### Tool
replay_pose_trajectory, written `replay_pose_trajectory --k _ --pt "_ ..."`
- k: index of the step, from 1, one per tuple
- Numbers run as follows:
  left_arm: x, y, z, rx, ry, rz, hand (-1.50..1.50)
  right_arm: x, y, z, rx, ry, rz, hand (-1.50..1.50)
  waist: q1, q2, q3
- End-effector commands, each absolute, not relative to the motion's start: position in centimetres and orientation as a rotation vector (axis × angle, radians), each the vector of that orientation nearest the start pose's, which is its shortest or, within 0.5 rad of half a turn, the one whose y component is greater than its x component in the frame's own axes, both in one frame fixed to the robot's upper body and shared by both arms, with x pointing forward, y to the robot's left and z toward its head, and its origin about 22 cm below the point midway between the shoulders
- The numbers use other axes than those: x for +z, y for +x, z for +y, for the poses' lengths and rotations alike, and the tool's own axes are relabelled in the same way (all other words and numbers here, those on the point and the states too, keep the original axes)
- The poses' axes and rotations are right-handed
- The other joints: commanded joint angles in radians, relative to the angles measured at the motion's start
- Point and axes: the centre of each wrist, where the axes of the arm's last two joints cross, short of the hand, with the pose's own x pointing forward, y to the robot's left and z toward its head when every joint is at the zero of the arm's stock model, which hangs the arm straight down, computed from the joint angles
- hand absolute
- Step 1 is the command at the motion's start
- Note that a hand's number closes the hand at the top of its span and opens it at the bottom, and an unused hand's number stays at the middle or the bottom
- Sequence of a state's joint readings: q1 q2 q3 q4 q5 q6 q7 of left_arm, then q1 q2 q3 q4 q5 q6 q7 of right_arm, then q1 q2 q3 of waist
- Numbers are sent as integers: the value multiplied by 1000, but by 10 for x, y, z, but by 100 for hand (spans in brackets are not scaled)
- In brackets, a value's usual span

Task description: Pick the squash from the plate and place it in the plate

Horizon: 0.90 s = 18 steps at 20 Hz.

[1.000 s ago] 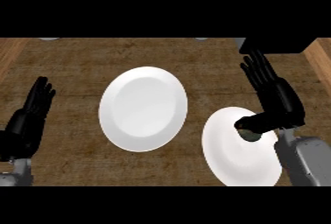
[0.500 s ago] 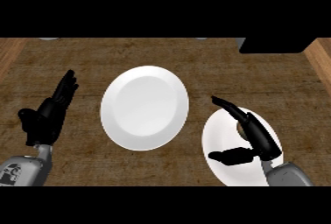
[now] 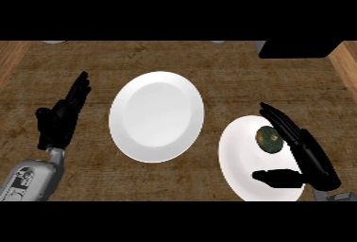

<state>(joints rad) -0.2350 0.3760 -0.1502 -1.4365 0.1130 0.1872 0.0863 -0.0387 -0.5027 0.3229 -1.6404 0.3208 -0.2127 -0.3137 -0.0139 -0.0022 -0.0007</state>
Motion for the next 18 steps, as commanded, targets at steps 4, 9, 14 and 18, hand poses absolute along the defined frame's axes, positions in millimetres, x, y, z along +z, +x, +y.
replay_pose_trajectory --k 4,9,14,18 --pt "42 298 260 -197 247 -1556 0 93 229 -293 1141 -666 -1615 -150 -3 -3 -3" --pt "45 293 250 -226 227 -1545 0 131 224 -283 1225 -686 -1423 -150 12 -1 -1" --pt "37 303 273 -220 207 -1548 0 142 226 -273 1269 -699 -1294 -150 11 2 0" --pt "44 300 262 -223 207 -1569 0 117 258 -270 1250 -662 -1261 -150 18 3 1"
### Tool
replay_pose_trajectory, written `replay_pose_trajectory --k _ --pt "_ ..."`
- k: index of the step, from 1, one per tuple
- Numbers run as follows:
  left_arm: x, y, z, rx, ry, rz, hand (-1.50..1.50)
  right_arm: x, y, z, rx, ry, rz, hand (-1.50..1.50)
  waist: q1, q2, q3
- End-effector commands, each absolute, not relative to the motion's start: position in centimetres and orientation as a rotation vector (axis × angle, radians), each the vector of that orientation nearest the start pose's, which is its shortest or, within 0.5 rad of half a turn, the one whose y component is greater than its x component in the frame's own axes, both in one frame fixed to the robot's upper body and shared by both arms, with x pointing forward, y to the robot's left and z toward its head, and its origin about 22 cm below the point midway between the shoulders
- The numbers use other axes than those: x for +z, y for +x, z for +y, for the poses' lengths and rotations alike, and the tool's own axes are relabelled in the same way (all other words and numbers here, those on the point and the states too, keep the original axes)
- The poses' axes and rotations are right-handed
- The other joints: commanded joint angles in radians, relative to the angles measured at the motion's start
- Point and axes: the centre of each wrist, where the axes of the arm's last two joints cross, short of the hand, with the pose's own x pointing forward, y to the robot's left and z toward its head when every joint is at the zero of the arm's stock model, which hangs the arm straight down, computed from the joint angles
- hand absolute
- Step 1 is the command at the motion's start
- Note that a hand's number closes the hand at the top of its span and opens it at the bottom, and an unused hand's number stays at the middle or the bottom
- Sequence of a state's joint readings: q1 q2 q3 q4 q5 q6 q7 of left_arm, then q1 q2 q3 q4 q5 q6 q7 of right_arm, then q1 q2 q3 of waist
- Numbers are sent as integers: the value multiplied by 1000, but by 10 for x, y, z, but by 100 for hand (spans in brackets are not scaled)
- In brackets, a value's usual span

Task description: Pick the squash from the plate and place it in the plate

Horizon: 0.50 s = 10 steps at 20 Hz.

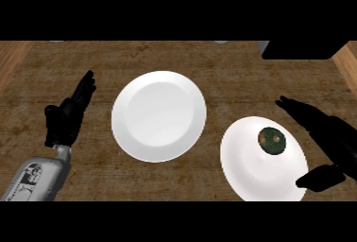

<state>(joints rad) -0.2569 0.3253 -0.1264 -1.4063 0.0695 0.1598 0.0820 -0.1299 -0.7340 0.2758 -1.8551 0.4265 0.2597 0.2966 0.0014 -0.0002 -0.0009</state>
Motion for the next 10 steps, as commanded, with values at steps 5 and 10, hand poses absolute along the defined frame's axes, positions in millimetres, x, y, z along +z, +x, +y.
replay_pose_trajectory --k 5,10 --pt "34 294 256 -233 224 -1564 0 108 260 -269 1289 -669 -1209 -150 0 0 1" --pt "27 308 253 -203 218 -1541 0 91 270 -269 1358 -698 -1100 -150 -4 1 1"
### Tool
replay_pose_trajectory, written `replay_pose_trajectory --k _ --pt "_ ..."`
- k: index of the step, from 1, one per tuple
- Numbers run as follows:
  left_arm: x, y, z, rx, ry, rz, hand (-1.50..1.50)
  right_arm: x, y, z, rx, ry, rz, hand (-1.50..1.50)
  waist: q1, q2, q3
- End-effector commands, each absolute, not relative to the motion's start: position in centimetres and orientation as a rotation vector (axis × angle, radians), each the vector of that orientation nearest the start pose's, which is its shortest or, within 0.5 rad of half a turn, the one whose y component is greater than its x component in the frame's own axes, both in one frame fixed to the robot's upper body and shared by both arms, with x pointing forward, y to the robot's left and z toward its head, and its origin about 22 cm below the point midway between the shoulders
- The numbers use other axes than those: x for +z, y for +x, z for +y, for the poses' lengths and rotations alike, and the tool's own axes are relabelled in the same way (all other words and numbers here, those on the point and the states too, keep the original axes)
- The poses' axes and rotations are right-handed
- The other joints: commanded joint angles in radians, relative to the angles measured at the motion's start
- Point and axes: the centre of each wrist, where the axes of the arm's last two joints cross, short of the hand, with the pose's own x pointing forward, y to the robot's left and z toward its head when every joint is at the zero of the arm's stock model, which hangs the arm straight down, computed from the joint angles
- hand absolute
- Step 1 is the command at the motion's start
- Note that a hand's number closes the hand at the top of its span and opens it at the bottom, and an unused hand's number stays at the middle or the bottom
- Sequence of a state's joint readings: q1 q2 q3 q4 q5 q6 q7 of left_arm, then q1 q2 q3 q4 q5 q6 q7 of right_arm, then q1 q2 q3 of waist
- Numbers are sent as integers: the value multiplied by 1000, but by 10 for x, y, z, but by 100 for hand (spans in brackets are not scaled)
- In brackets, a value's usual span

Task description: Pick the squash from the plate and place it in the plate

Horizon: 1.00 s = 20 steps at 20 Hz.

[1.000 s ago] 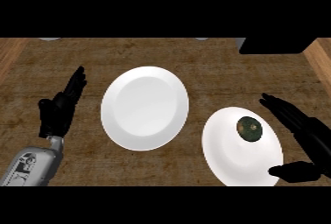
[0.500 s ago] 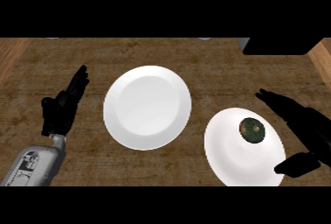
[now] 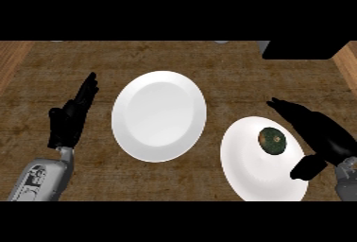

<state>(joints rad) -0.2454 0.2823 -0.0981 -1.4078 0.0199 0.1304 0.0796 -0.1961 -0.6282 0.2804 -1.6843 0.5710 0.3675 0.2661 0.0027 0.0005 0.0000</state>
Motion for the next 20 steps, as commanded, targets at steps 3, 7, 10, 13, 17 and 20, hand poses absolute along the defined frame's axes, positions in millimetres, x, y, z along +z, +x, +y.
replay_pose_trajectory --k 3,7,10,13,17,20 --pt "38 304 266 -221 227 -1564 0 69 274 -266 1356 -674 -1095 -150 -2 -1 0" --pt "45 298 266 -216 218 -1561 0 50 278 -267 1371 -672 -1075 -150 -1 -1 0" --pt "47 301 254 -223 228 -1564 0 39 297 -271 1366 -693 -1067 -150 1 0 0" --pt "36 298 265 -220 224 -1575 0 23 306 -267 1360 -663 -1037 -150 3 1 0" --pt "46 308 254 -214 229 -1551 0 18 285 -279 1386 -671 -1018 -150 -4 -1 0" --pt "33 295 258 -228 217 -1562 0 4 290 -272 1386 -688 -1093 150 -2 0 0"
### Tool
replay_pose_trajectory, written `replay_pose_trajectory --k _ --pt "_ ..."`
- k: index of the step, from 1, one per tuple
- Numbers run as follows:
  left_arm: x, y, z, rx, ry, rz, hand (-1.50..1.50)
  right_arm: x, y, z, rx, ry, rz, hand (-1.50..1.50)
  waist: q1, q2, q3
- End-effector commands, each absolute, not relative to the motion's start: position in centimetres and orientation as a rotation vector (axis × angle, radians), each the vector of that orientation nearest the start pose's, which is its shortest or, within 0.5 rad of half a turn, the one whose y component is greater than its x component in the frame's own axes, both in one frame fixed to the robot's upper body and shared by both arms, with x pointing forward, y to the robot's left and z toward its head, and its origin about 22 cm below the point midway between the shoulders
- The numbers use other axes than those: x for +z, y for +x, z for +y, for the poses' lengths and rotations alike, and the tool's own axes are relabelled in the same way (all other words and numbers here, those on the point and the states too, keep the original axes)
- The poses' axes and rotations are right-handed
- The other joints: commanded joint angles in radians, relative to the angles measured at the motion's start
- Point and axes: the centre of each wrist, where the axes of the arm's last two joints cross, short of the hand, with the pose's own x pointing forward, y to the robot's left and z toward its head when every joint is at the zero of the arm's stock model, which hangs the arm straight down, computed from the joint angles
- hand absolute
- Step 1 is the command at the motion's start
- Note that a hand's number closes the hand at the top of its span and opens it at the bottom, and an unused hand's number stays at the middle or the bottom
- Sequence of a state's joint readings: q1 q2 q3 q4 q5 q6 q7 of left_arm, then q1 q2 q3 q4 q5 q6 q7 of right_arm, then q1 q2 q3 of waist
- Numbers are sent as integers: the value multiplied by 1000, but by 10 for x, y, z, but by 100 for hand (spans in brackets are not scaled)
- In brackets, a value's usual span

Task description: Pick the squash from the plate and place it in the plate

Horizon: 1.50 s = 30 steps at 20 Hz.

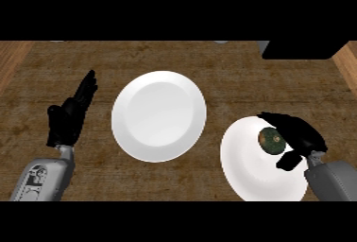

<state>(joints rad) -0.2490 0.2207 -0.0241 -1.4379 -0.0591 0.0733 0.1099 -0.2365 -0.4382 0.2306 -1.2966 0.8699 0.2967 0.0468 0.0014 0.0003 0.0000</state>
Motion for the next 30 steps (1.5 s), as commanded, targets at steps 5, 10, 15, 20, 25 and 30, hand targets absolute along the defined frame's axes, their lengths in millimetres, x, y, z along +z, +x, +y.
replay_pose_trajectory --k 5,10,15,20,25,30 --pt "44 303 248 -215 214 -1552 0 22 304 -281 1377 -756 -1133 150 -1 0 0" --pt "44 298 254 -220 223 -1554 0 18 303 -293 1358 -762 -1187 150 -1 -1 0" --pt "46 299 245 -215 220 -1576 0 15 287 -284 1179 -857 -1183 150 -8 -2 0" --pt "42 291 239 -205 216 -1557 0 10 252 -258 952 -970 -1032 150 -21 -7 -1" --pt "52 297 272 -198 244 -1556 0 60 238 -230 816 -1098 -1412 150 -20 -8 -1" --pt "39 301 260 -201 224 -1558 0 109 231 -206 799 -1070 -1638 150 -10 -3 -1"
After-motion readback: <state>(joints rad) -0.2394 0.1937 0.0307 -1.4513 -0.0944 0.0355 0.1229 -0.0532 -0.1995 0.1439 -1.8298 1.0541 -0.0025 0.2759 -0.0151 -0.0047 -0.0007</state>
